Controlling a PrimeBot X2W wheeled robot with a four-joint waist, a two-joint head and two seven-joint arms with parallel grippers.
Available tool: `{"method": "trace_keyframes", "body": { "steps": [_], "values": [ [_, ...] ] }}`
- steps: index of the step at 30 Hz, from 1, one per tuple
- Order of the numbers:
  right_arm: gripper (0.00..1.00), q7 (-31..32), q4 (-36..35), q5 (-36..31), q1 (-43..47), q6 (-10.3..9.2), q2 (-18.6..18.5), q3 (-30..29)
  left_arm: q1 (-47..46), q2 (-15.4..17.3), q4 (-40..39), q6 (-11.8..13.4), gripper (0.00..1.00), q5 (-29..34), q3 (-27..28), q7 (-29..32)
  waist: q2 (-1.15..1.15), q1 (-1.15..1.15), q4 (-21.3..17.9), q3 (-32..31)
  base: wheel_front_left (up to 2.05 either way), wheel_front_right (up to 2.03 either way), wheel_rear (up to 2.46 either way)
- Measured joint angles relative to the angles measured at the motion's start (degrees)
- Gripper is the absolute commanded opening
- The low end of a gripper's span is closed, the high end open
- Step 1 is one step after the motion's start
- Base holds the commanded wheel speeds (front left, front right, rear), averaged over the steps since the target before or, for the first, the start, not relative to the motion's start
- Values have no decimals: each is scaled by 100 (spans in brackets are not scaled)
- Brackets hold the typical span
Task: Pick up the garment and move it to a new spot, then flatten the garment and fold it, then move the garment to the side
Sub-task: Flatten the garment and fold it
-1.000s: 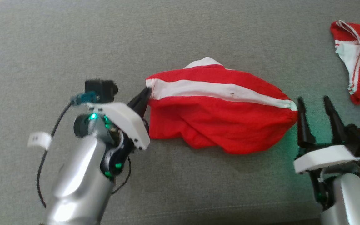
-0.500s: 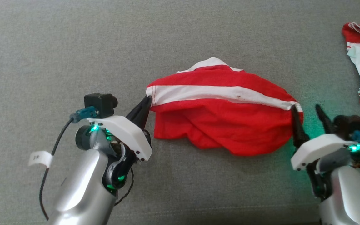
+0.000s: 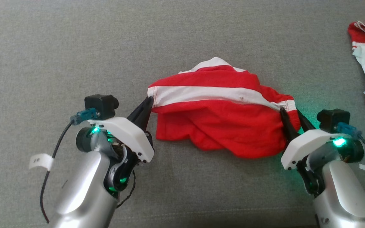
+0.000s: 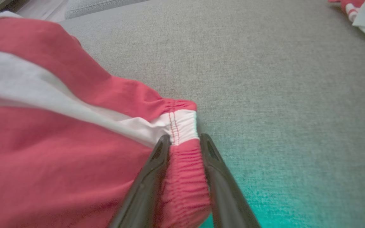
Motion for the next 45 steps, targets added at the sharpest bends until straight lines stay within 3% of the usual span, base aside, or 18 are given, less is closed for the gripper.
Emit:
{"method": "trace_keyframes", "body": {
  "steps": [3, 6, 9, 10, 19, 29, 38, 45],
  "values": [
    [45, -20, 54, 46, -50, 0, -82, 126, 0, 7, 2, 7, 0, 0, 0, -1, 0, 0, 7, 4, 0, 0, 0],
    [35, -66, 103, 46, -136, 0, -120, 235, 0, 10, 3, 18, 0, 0, -1, -1, 0, 0, 9, 2, 0, 0, 0],
    [3, -189, 133, 46, -181, 0, -136, 313, 1, 15, 4, 36, 0, 0, -2, -52, 0, 0, 9, -11, 0, 0, 0],
    [0, -255, 132, 47, -205, 0, -154, 337, 1, 16, 3, 48, 0, 0, 0, -75, 0, 0, 7, -19, 0, 0, 0],
    [0, -1076, -566, 87, -234, 0, -259, 308, 74, 24, -346, 49, 0, -121, 223, -712, 0, 0, -30, -267, 0, 0, 0],
    [0, -1201, -2362, 86, 241, 0, -371, 258, 453, 94, -1664, 153, 0, -204, 552, -1259, 0, 0, -44, -903, 0, 0, 0],
    [0, -699, -3930, 78, 533, 0, -469, 212, 429, 501, -3078, 381, 0, -144, 747, -875, 0, -1, -20, -1374, 0, 0, 0],
    [0, -443, -3728, 241, 307, 0, -536, 356, -202, 636, -2881, 404, 0, -144, 872, -512, 0, 0, -8, -1211, 0, 0, 0]
  ]
}}
